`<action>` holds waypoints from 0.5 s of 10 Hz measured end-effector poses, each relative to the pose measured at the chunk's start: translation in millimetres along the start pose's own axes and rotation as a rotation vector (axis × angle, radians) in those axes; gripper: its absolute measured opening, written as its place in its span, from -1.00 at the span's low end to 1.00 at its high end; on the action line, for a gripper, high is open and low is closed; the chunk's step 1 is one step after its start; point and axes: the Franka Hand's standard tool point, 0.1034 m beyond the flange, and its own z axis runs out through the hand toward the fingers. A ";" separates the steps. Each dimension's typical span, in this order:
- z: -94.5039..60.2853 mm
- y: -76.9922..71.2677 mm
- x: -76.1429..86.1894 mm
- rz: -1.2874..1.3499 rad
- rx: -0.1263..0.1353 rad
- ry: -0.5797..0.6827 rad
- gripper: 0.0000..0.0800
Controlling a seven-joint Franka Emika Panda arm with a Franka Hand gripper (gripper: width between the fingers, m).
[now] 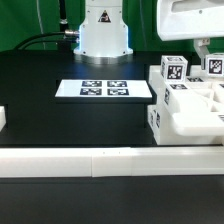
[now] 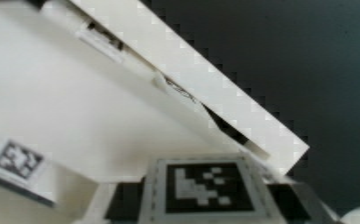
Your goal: Assemble chair
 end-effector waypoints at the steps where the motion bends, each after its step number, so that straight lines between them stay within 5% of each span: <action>1: 0.2 0.0 -0.3 -0.023 -0.001 0.000 -0.30; 2: 0.2 -0.3 -1.0 -0.070 -0.001 -0.001 0.19; 3: 0.0 -1.4 -2.6 -0.092 -0.002 -0.002 0.19; 4: -0.2 -1.9 -2.8 -0.178 -0.002 -0.002 0.53; 5: -0.2 -1.9 -2.7 -0.257 -0.002 -0.002 0.59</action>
Offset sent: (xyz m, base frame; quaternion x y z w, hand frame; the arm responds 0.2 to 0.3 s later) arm 0.0000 0.0043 0.0047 -0.0229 -0.0047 -0.1109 0.9936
